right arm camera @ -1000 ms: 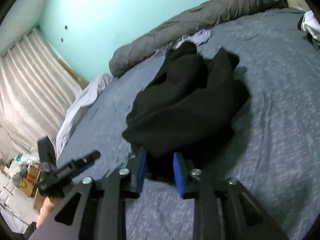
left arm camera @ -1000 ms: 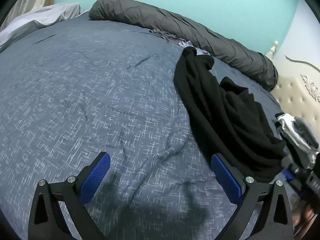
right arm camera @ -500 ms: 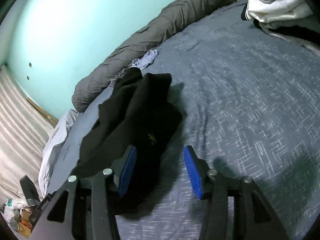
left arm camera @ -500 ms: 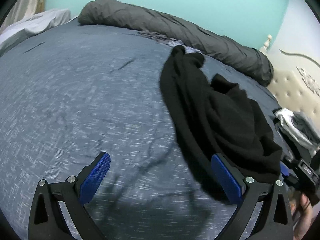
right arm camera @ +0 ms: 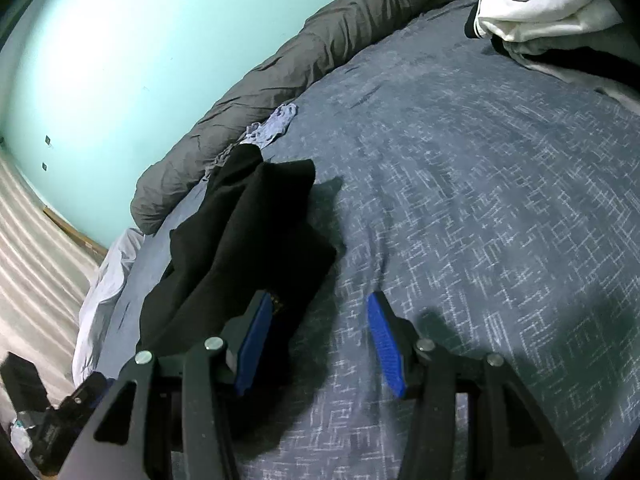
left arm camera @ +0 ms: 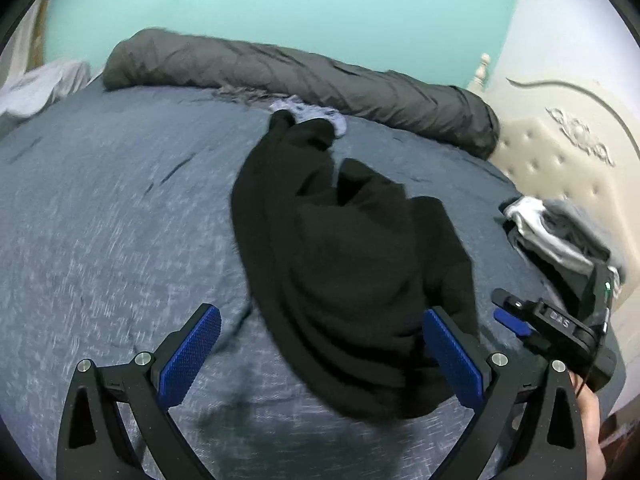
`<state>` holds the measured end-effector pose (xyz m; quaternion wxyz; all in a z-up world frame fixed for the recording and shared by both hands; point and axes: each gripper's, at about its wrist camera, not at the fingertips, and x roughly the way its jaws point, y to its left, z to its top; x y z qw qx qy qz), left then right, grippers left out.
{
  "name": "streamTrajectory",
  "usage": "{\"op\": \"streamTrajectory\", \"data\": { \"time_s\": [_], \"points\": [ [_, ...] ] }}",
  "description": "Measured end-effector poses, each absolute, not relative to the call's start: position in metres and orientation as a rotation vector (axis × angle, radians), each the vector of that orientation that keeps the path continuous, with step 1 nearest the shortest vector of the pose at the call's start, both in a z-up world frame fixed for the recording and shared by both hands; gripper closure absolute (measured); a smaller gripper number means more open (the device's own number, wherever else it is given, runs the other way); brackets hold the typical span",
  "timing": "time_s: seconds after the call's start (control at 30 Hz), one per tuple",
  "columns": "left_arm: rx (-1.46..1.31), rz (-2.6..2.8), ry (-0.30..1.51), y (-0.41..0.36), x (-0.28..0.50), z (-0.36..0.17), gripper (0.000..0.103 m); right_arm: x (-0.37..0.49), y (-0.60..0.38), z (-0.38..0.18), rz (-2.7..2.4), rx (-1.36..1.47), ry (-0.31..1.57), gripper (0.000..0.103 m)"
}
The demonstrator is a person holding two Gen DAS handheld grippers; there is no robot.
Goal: Fold clothes
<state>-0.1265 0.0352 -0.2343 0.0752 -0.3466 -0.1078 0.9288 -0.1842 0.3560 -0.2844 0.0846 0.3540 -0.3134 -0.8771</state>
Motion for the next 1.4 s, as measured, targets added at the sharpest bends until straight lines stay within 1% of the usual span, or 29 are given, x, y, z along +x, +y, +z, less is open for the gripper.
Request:
{"op": "streamTrajectory", "data": {
  "time_s": [0.27,0.37,0.43,0.5,0.53,0.57,0.67,0.77,0.83,0.87,0.9,0.93,0.97,1.0,1.1,1.17,1.4],
  "points": [
    [-1.105,2.667,-0.204,0.097,-0.159,-0.221,0.001,-0.184,0.374,-0.282,-2.627,1.035,-0.999,0.052],
    [-1.141,2.634,-0.143,0.119,-0.175,-0.218,0.003,-0.183,0.38,-0.28,-2.63,1.023,-1.026,0.052],
    [-1.182,2.604,-0.1,0.132,-0.188,-0.218,0.008,-0.182,0.384,-0.28,-2.625,1.017,-1.046,0.052],
    [-1.23,2.57,-0.075,0.143,-0.2,-0.222,0.016,-0.183,0.386,-0.28,-2.617,1.018,-1.058,0.052],
    [-1.256,2.554,-0.053,0.149,-0.205,-0.224,0.016,-0.183,0.387,-0.279,-2.614,1.015,-1.063,0.052],
    [-1.28,2.534,-0.038,0.154,-0.21,-0.227,0.02,-0.182,0.388,-0.278,-2.613,1.014,-1.064,0.052],
    [-1.349,2.462,-0.026,0.168,-0.221,-0.237,0.036,-0.182,0.392,-0.277,-2.612,1.006,-1.075,0.052],
    [-1.426,2.427,0.01,0.179,-0.229,-0.252,0.041,-0.181,0.394,-0.277,-2.611,1.002,-1.093,0.052],
    [-1.445,2.415,0.053,0.184,-0.231,-0.259,0.053,-0.181,0.393,-0.277,-2.605,1.006,-1.092,0.052],
    [-1.455,2.402,0.059,0.185,-0.232,-0.264,0.066,-0.182,0.392,-0.277,-2.601,1.009,-1.09,0.052],
    [-1.463,2.391,0.06,0.185,-0.232,-0.267,0.075,-0.182,0.391,-0.277,-2.598,1.011,-1.087,0.052],
    [-1.467,2.381,0.055,0.182,-0.233,-0.269,0.079,-0.182,0.391,-0.277,-2.594,1.013,-1.084,0.052],
    [-1.471,2.374,0.05,0.179,-0.233,-0.271,0.088,-0.182,0.39,-0.277,-2.594,1.013,-1.084,0.052],
    [-1.468,2.374,0.047,0.176,-0.232,-0.271,0.092,-0.182,0.391,-0.277,-2.595,1.012,-1.086,0.052],
    [-1.438,2.4,0.052,0.159,-0.228,-0.262,0.096,-0.182,0.393,-0.277,-2.599,1.011,-1.095,0.052],
    [-1.414,2.43,0.043,0.143,-0.225,-0.252,0.096,-0.182,0.394,-0.278,-2.601,1.015,-1.104,0.052],
    [-1.391,2.552,-0.103,0.055,-0.219,-0.224,0.096,-0.185,0.383,-0.28,-2.592,1.035,-1.076,0.052]
  ]
}}
